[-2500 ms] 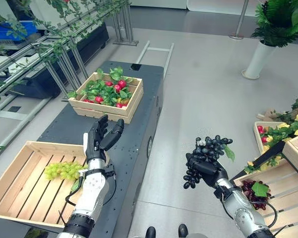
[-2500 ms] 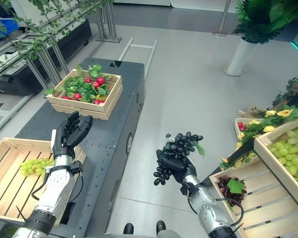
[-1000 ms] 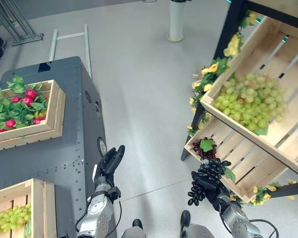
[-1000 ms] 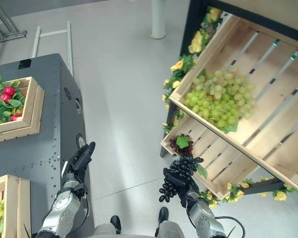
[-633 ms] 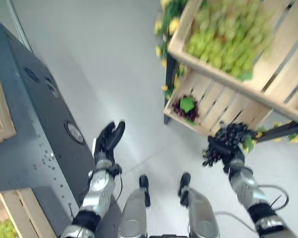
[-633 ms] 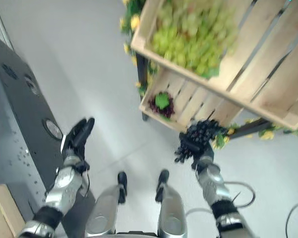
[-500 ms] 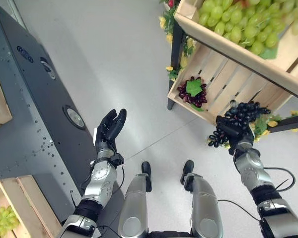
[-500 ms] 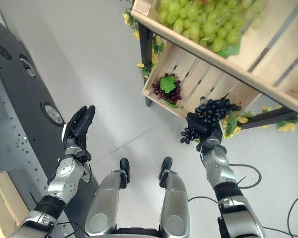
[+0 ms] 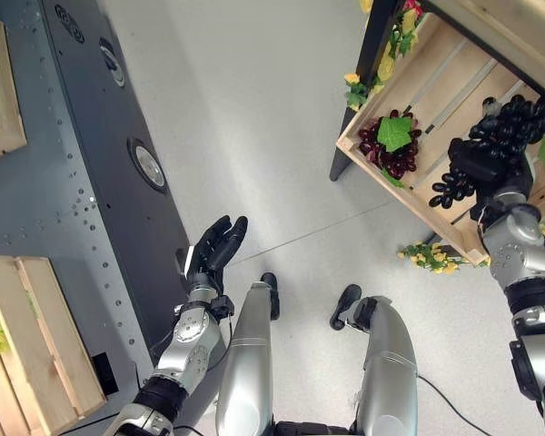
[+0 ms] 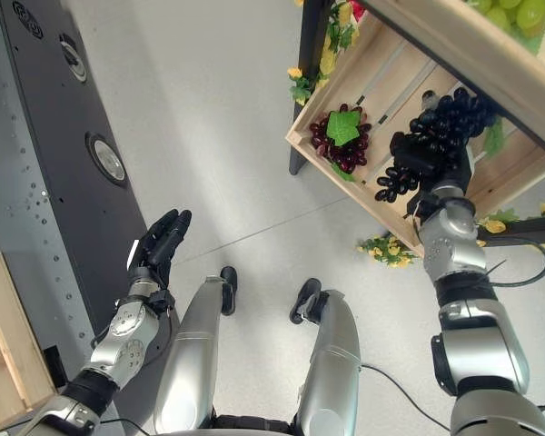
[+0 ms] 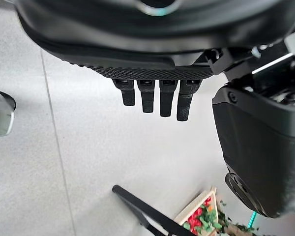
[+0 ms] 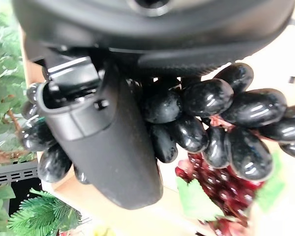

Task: Pick up the fruits from the basket on one side to the basket on the other side

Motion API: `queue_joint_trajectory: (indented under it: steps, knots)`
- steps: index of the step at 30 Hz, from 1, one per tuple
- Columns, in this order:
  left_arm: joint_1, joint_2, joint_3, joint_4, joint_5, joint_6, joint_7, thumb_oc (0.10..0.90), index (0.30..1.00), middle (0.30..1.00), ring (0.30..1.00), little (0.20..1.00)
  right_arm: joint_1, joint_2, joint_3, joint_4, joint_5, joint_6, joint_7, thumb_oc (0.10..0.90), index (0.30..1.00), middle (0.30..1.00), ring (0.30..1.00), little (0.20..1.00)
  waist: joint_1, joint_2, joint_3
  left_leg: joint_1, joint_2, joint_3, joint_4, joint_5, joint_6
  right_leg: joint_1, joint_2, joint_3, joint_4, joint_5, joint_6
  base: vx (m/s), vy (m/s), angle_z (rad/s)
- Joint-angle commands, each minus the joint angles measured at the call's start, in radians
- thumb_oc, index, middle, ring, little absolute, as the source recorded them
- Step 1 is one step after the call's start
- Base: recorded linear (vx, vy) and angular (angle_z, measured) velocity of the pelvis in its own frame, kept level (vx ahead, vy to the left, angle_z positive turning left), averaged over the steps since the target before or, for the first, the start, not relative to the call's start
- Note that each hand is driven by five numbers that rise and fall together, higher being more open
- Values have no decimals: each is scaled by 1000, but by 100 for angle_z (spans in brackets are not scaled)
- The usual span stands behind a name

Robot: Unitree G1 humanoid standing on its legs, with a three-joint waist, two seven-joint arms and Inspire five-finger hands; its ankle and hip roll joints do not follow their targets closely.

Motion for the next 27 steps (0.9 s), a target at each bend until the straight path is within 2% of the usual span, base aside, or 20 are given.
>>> queue_joint_trajectory:
  steps: [1, 3, 6, 11, 13, 14, 15, 21, 27]
  knots:
    - [7, 71, 13, -152, 14, -83, -5, 800, 900, 900, 900, 900, -165, -167, 18, 21, -32, -11, -85, 400, 300, 300, 300, 300, 22, -3, -15, -3, -3, 48, 69, -126, 75, 30, 27, 52, -34, 31, -3, 21, -55, 14]
    - [7, 83, 14, -161, 10, -76, -8, 800, 900, 900, 900, 900, -202, -189, 42, 58, -81, 35, -103, 400, 300, 300, 300, 300, 28, -4, -15, -19, -4, 43, 78, -125, 76, 18, 26, 50, -25, 33, -4, 19, -46, 14]
    - [9, 106, 2, -165, 6, -77, -19, 800, 900, 900, 900, 900, -279, -252, 132, 172, -285, 151, -118, 400, 300, 300, 300, 300, 44, -7, -15, -37, -7, 34, 78, -119, 79, 2, 26, 44, -23, 39, -5, 17, -37, 7]
    - [15, 118, -11, -174, -3, -102, -25, 800, 900, 900, 900, 900, -368, -305, 260, 263, -442, 215, -118, 400, 300, 300, 300, 300, 52, -6, -15, -41, -6, 32, 61, -110, 80, 2, 22, 35, -35, 46, -3, 7, -7, 12]
    - [14, 126, -19, -192, -2, -108, -23, 800, 900, 900, 900, 900, -384, -312, 283, 267, -445, 224, -133, 405, 307, 307, 307, 307, 53, -6, -15, -39, -7, 32, 50, -107, 82, 4, 24, 35, -40, 48, 1, 16, -3, 5]
    - [11, 130, -24, -201, 0, -110, -19, 800, 900, 900, 900, 900, -387, -311, 284, 265, -448, 228, -150, 533, 500, 500, 500, 500, 54, -6, -15, -36, -8, 32, 44, -107, 81, 5, 24, 35, -42, 48, 3, 12, 0, 5]
    - [10, 133, -28, -210, 0, -112, -17, 800, 900, 900, 900, 900, -392, -308, 286, 263, -454, 227, -188, 800, 900, 900, 900, 900, 54, -6, -15, -32, -9, 33, 37, -106, 80, 10, 24, 33, -50, 51, 5, 11, 7, 5]
    - [-11, 125, -51, -210, -15, -124, -17, 800, 900, 900, 900, 900, -441, -288, 303, 296, -529, 260, -225, 800, 900, 900, 900, 900, 54, 4, -15, -21, -12, 38, 24, -106, 81, 16, 19, 32, -60, 56, 11, -2, 47, 3]
    - [-3, 124, -54, -218, -23, -130, -17, 800, 900, 900, 900, 900, -441, -286, 301, 306, -501, 250, -220, 800, 900, 900, 900, 900, 52, 8, -15, -5, -12, 47, 15, -110, 82, 25, 18, 33, -67, 56, 12, -13, 40, -2]
